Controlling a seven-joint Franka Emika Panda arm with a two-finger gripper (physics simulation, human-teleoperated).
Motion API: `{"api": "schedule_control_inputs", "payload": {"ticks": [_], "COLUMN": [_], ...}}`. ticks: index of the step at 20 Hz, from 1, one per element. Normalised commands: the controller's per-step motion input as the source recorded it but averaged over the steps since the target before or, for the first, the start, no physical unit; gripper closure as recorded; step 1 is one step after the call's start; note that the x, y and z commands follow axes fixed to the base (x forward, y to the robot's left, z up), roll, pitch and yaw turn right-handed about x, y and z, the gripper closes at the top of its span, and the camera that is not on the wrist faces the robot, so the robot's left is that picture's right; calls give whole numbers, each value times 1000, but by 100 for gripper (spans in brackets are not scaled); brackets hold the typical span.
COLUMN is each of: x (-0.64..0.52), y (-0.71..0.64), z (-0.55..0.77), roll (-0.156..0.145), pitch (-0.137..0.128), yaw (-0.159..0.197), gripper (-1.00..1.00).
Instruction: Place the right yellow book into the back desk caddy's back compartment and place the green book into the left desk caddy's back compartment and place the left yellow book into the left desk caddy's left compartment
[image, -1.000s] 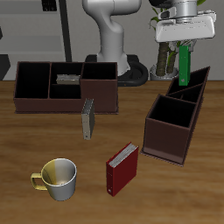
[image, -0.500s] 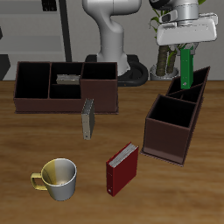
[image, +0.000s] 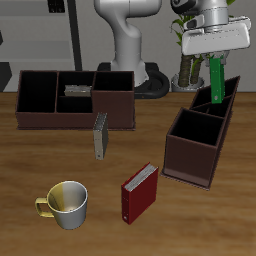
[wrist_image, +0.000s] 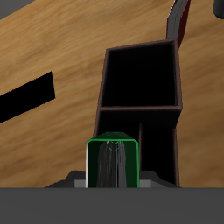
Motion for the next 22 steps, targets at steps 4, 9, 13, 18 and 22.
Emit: {"api": "schedule_control_inputs", "payload": {"ticks": [4, 9, 13, 18, 22], "x": [104, 66, -102, 74, 146], "y": [35, 28, 118, 35, -82], "z": [-104, -16, -1, -78, -60], "roll": [7, 2, 42, 19, -11], "pitch": [19, 7, -45, -3, -1], "yaw": [8, 1, 49, 35, 21], "gripper": [100, 100, 100, 100, 100]}}
